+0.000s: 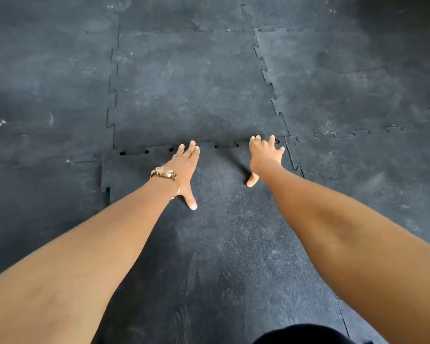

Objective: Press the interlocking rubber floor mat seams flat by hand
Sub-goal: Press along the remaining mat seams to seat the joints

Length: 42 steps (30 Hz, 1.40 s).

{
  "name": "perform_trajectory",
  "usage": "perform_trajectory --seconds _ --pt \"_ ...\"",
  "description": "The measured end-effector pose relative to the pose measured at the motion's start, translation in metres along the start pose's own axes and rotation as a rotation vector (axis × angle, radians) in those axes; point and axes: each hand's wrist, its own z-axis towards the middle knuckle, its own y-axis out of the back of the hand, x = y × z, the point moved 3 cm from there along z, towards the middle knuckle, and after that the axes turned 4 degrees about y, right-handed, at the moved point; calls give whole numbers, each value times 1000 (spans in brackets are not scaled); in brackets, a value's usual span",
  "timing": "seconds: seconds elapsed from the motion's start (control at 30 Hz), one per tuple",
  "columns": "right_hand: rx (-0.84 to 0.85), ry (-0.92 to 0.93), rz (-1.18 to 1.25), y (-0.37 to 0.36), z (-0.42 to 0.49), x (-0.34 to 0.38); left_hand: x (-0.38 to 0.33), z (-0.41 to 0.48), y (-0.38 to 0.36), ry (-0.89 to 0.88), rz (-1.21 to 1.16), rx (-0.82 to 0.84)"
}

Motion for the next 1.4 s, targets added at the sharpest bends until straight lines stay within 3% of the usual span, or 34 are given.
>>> perform_trajectory --seconds 0.13,0.23,0.7,1.1,1.3,1.4 --pt "-84 306 -120 -2 -15 40 -1 2 -5 29 -23 31" --pt "60 442 -102 -7 -23 63 0 1 -4 30 -43 24" --pt "12 358 -427 -10 -11 85 -22 16 10 115 90 9" --pt "22 402 -429 -6 -17 92 -1 5 8 76 124 39" --pt "-24 394 -402 -8 -19 95 0 2 4 65 103 -13" --pt "-34 379 -306 -6 -23 90 7 -5 1 -30 124 -81"
